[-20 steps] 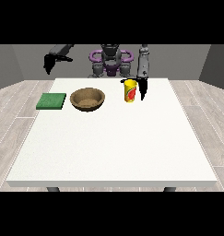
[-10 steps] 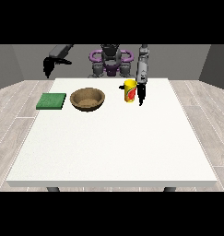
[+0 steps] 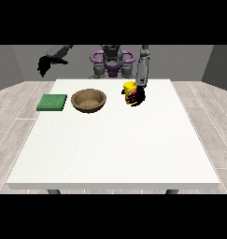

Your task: Pick the cup and pour the ball into the bowl, then pick the bowl and place it on the pad

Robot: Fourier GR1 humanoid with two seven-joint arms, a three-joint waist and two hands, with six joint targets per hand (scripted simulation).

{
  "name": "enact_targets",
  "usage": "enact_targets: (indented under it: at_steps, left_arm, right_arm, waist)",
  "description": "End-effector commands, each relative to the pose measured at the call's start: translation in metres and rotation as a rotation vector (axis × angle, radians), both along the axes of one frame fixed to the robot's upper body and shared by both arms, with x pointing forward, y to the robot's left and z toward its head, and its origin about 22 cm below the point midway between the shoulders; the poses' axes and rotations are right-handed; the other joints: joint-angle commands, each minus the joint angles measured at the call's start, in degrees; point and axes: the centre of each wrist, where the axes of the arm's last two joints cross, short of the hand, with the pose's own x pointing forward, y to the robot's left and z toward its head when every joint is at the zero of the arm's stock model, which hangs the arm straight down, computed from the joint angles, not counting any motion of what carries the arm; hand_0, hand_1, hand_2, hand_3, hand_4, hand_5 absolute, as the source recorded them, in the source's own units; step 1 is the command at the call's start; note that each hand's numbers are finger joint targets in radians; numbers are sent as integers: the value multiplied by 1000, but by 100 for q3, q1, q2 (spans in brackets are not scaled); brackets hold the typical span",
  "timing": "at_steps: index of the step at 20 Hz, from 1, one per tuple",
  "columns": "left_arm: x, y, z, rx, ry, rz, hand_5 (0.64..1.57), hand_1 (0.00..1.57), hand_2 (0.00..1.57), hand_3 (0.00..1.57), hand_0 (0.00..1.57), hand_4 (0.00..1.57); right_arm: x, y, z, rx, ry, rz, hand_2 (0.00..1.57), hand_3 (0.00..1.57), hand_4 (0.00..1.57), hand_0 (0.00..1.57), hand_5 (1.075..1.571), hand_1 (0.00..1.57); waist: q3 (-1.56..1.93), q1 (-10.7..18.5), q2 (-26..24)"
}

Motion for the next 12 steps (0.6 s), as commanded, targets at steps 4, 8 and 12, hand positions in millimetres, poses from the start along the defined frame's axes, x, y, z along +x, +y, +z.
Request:
enact_targets:
  at_steps: [4, 8, 12]
  left_arm:
    - [-23, -19, -29, 87, 201, -15, 1256, 1316, 1571, 1571, 1316, 1496]
    - [17, 28, 21, 354, 245, 72, 1341, 1381, 1571, 1571, 1381, 1571]
    - [54, 84, 87, 505, 285, 152, 1291, 1450, 1571, 1571, 1450, 1571]
  right_arm:
    - [-16, -15, -20, 5, 140, -43, 0, 0, 0, 0, 1570, 0]
    - [-18, -24, -46, 1, 249, -84, 0, 0, 0, 0, 1569, 0]
    - [-18, -41, -43, 10, 260, -83, 0, 0, 0, 0, 1569, 0]
  waist:
    - [-116, 95, -786]
    - [-91, 464, -1444]
    - [-96, 486, -1515]
